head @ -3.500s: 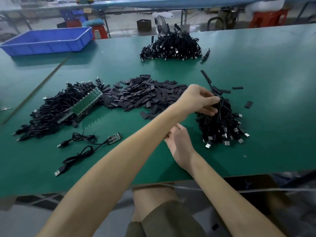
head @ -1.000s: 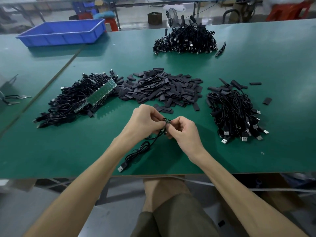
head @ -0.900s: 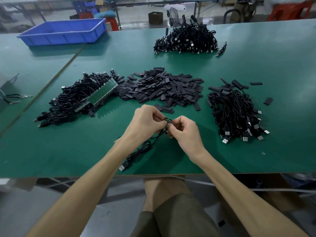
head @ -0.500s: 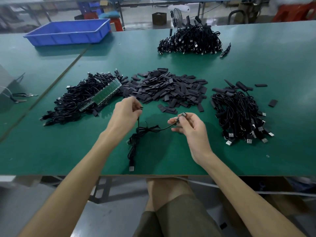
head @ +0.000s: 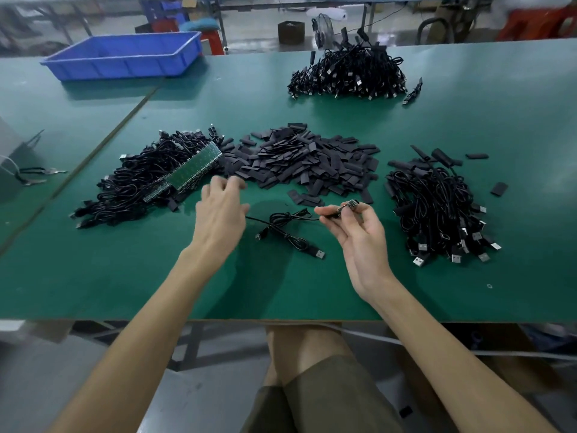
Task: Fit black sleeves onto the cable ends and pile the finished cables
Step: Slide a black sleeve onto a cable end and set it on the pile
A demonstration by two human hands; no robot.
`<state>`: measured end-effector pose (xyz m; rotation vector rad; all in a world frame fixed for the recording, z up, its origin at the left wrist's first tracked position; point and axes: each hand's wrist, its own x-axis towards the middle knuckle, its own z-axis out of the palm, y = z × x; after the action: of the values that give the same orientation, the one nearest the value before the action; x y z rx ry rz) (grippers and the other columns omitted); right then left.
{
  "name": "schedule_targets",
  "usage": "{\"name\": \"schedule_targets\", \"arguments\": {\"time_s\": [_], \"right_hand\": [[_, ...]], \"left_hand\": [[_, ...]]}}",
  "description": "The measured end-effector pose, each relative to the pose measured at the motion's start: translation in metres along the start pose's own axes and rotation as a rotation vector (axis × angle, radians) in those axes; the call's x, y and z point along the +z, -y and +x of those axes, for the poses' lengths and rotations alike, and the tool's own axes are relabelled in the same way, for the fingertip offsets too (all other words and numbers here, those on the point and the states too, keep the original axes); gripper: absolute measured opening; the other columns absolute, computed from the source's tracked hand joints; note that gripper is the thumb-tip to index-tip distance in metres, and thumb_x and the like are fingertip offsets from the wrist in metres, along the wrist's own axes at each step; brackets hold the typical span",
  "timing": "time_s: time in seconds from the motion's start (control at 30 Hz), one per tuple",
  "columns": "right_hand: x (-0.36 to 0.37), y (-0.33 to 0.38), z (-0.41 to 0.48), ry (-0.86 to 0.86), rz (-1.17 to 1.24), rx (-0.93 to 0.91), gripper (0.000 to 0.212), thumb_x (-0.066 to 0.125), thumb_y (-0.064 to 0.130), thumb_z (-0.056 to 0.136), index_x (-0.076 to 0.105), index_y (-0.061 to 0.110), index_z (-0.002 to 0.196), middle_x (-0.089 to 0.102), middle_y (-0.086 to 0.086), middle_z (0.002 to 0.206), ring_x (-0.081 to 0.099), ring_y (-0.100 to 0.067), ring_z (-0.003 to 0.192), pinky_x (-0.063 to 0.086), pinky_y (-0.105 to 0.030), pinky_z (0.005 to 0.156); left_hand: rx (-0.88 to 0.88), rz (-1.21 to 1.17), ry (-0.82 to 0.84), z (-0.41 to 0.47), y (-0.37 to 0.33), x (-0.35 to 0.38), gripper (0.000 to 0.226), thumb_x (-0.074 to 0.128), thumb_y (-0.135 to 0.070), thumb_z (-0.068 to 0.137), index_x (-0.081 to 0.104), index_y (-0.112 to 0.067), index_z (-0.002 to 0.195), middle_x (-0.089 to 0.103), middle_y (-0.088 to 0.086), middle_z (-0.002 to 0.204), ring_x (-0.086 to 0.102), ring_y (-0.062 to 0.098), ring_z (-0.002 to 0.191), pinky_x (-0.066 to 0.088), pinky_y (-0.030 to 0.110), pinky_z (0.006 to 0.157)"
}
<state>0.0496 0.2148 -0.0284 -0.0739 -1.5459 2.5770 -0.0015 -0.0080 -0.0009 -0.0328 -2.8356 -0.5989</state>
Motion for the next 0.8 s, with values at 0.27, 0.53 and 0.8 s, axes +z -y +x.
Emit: {"name": "schedule_targets", "arguments": {"time_s": [0.27, 0.53, 0.8], "right_hand": [[0.000, 0.000, 0.000, 0.038, -0.035, 0.001, 0.012, 0.039, 0.002, 0.111, 0.050, 0.001, 0.115, 0.073, -0.022, 0.114, 0.070, -0.029, 0.117, 0.053, -0.039, 0.107], [-0.003, -0.001, 0.001, -0.019, -0.036, -0.019, 0.012, 0.040, 0.004, 0.111, 0.052, 0.003, 0.115, 0.075, -0.018, 0.109, 0.071, -0.029, 0.113, 0.056, -0.037, 0.101], [-0.004, 0.000, 0.000, -0.079, -0.008, -0.022, 0.008, 0.046, 0.008, 0.109, 0.054, 0.007, 0.112, 0.073, -0.005, 0.086, 0.073, -0.022, 0.089, 0.053, -0.028, 0.070]], "left_hand": [[0.109, 0.061, 0.330, 0.001, -0.006, -0.001, 0.014, 0.069, -0.038, 0.093, 0.062, -0.029, 0.086, 0.054, -0.002, 0.112, 0.046, 0.020, 0.112, 0.019, 0.034, 0.096], [0.266, -0.040, 0.359, 0.006, 0.009, -0.021, 0.032, 0.083, -0.025, 0.079, 0.059, -0.041, 0.065, 0.055, -0.014, 0.095, 0.044, 0.002, 0.092, 0.019, 0.033, 0.099], [0.222, 0.348, 0.297, 0.011, 0.023, -0.023, 0.020, 0.078, -0.012, 0.084, 0.070, -0.030, 0.085, 0.050, -0.003, 0.112, 0.042, 0.021, 0.115, 0.014, 0.039, 0.101]]}}
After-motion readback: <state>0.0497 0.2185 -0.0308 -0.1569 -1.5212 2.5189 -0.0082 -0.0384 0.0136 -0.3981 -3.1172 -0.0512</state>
